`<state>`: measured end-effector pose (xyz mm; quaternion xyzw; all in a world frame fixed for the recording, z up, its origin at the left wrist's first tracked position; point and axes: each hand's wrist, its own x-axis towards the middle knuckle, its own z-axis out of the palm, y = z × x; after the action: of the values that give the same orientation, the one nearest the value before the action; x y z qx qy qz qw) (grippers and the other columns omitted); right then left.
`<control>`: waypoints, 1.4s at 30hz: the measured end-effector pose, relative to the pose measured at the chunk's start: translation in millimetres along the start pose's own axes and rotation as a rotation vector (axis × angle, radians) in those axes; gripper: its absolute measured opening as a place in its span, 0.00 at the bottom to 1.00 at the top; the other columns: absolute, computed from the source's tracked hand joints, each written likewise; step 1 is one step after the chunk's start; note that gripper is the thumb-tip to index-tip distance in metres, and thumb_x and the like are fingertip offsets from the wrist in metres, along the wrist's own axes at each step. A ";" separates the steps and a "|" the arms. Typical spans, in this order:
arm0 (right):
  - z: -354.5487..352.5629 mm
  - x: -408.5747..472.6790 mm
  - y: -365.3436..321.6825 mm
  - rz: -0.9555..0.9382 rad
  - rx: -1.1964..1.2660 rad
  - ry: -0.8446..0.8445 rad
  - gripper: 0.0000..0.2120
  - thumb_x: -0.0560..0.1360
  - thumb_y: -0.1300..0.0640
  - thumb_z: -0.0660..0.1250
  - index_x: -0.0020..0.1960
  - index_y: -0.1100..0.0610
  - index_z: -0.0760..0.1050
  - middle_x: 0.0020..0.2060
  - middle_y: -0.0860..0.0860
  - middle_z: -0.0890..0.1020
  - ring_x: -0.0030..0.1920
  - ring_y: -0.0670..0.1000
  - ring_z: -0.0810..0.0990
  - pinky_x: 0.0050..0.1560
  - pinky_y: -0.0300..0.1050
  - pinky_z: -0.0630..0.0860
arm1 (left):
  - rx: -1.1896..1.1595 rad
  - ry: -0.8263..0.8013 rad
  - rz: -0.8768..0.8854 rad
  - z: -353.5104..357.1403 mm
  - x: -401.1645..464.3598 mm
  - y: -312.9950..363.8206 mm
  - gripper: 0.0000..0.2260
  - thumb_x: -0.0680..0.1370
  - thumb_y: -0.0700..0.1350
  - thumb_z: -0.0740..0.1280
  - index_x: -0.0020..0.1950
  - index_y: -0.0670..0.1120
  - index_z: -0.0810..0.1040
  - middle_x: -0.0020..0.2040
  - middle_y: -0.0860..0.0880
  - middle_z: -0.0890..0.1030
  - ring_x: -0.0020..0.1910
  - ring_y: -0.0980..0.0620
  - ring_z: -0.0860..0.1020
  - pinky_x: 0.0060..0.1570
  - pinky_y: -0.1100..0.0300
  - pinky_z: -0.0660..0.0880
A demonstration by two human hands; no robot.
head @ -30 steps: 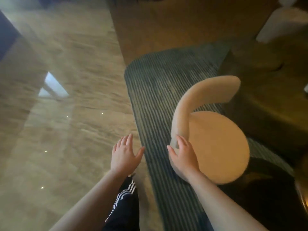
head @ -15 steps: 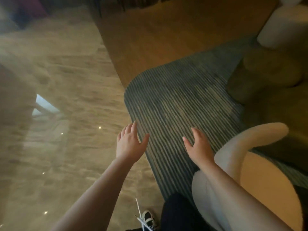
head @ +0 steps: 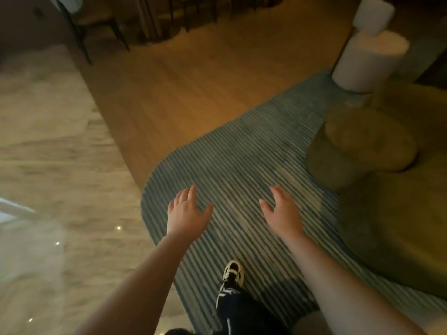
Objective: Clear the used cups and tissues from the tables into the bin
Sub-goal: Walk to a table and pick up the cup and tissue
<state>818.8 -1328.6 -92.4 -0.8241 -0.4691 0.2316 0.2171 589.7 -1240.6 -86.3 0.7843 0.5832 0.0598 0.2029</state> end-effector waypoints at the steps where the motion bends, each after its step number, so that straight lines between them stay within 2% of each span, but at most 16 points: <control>1: -11.2 28.2 -4.9 0.007 -0.005 0.010 0.28 0.79 0.44 0.59 0.74 0.56 0.61 0.75 0.54 0.62 0.74 0.53 0.60 0.71 0.49 0.60 | 0.007 0.008 0.010 -7.0 30.8 10.1 0.34 0.76 0.65 0.53 0.77 0.47 0.53 0.76 0.48 0.59 0.75 0.48 0.55 0.73 0.47 0.52; 6: -57.4 153.8 -19.9 0.003 0.002 0.046 0.27 0.79 0.46 0.60 0.73 0.59 0.63 0.73 0.56 0.65 0.73 0.54 0.62 0.71 0.48 0.61 | 0.016 0.036 0.082 -31.0 169.2 65.5 0.35 0.76 0.66 0.52 0.76 0.46 0.55 0.75 0.47 0.61 0.74 0.48 0.57 0.72 0.47 0.55; 12: -93.8 310.8 -22.2 0.017 0.007 0.041 0.28 0.79 0.43 0.57 0.75 0.56 0.60 0.75 0.52 0.62 0.74 0.52 0.59 0.72 0.50 0.62 | 0.027 0.023 0.133 -31.8 328.6 119.1 0.35 0.76 0.66 0.52 0.77 0.47 0.54 0.76 0.47 0.60 0.74 0.48 0.56 0.72 0.47 0.54; 19: -128.1 543.1 -21.1 0.076 -0.006 0.077 0.28 0.79 0.43 0.57 0.75 0.55 0.59 0.75 0.51 0.61 0.74 0.53 0.59 0.72 0.51 0.62 | 0.032 -0.005 0.205 -23.8 562.4 177.2 0.35 0.76 0.65 0.52 0.77 0.46 0.54 0.75 0.47 0.60 0.74 0.47 0.57 0.71 0.46 0.56; 28: -222.9 802.9 -24.4 0.153 -0.022 0.126 0.28 0.79 0.43 0.57 0.75 0.56 0.60 0.75 0.52 0.61 0.74 0.53 0.59 0.73 0.50 0.61 | 0.038 -0.002 0.289 -49.3 832.5 294.2 0.33 0.77 0.63 0.56 0.76 0.45 0.57 0.74 0.45 0.62 0.73 0.48 0.59 0.70 0.50 0.57; 37: -268.3 1043.8 18.8 0.161 0.018 0.177 0.28 0.79 0.45 0.58 0.74 0.56 0.60 0.75 0.53 0.61 0.74 0.53 0.59 0.72 0.50 0.60 | 0.050 -0.014 0.343 -14.2 1075.4 405.6 0.34 0.76 0.65 0.53 0.76 0.46 0.55 0.75 0.45 0.62 0.74 0.48 0.58 0.71 0.47 0.57; 42: -325.3 1207.1 60.4 0.185 0.024 0.148 0.28 0.79 0.44 0.58 0.75 0.56 0.59 0.76 0.53 0.60 0.75 0.53 0.57 0.73 0.49 0.58 | 0.078 -0.069 0.328 7.9 1226.4 485.8 0.34 0.76 0.65 0.53 0.76 0.46 0.56 0.75 0.45 0.62 0.73 0.48 0.58 0.71 0.48 0.57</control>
<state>1596.1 -347.7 -82.3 -0.8759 -0.3711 0.1949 0.2389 1408.2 -206.2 -80.3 0.8778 0.4419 0.0425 0.1797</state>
